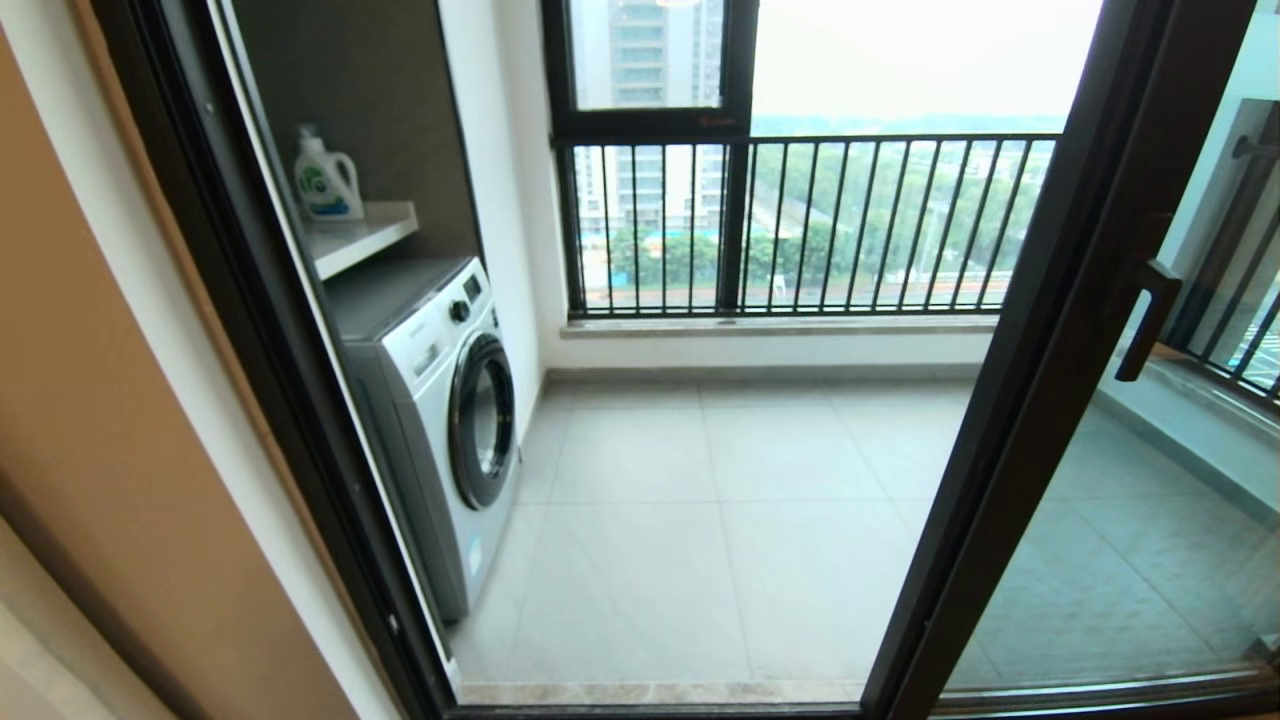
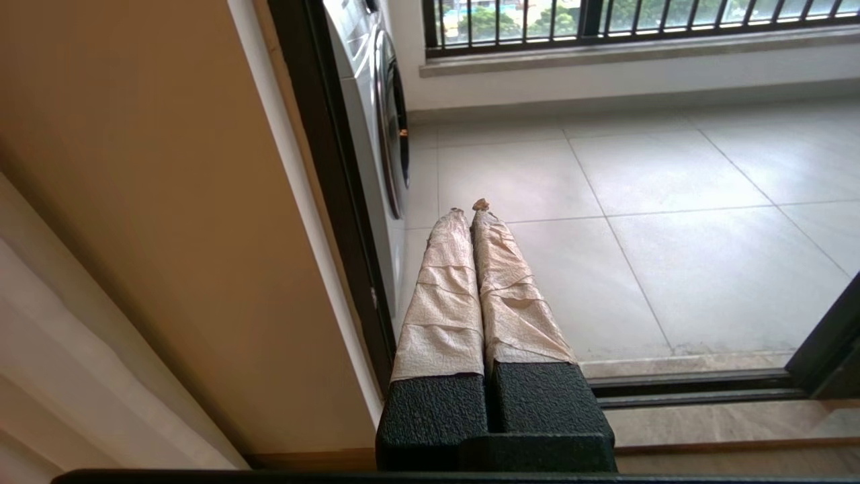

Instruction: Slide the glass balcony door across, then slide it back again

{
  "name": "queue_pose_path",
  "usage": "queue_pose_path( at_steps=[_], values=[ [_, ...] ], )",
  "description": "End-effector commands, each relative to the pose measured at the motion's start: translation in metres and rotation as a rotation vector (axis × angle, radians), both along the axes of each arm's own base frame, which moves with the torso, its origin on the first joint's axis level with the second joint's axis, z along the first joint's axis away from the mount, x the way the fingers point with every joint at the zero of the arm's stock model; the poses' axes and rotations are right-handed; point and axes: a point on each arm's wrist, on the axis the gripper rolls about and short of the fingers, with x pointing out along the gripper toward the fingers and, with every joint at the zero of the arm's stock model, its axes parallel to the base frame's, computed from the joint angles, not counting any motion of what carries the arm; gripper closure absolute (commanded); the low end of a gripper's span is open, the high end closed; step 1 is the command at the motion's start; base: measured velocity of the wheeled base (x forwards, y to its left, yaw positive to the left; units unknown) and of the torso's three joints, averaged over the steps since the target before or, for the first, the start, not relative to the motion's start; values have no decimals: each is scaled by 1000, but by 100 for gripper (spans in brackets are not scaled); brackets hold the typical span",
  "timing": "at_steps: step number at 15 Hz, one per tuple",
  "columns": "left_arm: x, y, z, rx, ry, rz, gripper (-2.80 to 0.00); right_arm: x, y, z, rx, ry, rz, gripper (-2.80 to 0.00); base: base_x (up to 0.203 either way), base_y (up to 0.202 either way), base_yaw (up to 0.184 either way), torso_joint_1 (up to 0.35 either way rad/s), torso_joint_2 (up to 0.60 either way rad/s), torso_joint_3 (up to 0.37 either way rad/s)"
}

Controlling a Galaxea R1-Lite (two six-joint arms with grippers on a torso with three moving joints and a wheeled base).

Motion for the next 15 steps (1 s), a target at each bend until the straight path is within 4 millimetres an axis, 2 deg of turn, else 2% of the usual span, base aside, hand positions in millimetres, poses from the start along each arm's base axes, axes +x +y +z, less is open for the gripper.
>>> queue_pose_path(
  at_steps=[1, 2, 3, 5, 7, 9, 10, 12, 15],
  values=[
    [0, 0, 0, 0, 3, -1, 0, -91, 21, -26, -3, 38, -1, 0, 0, 0, 0, 0, 0, 0],
    [0, 0, 0, 0, 3, -1, 0, -106, 25, -32, 2, 76, -14, 0, 0, 0, 0, 0, 0, 0],
    [0, 0, 0, 0, 3, -1, 0, -116, 26, -28, 5, 61, -53, 0, 0, 0, 0, 0, 0, 0],
    [0, 0, 0, 0, 2, -1, 0, -126, 28, -13, -1, -22, -82, 0, 0, 0, 0, 0, 0, 0],
    [0, 0, 0, -1, 2, -1, 0, -140, 27, 4, -27, -88, -42, 0, 0, 0, 0, 0, 0, 0],
    [0, 0, 0, 0, 3, -1, 0, -149, 25, 14, -66, -119, -12, 0, 0, 0, 0, 0, 0, 0],
    [0, 0, 0, -1, 3, -1, 0, -151, 21, 13, -65, -117, 11, 0, 0, 0, 0, 0, 0, 0],
    [0, 0, 0, 0, 3, -1, 0, -152, 19, 9, -25, -90, -54, 0, 0, 0, 0, 0, 0, 0],
    [0, 0, 0, 0, 3, -1, 0, -162, 12, 16, -30, -122, -8, 0, 0, 0, 0, 0, 0, 0]
  ],
)
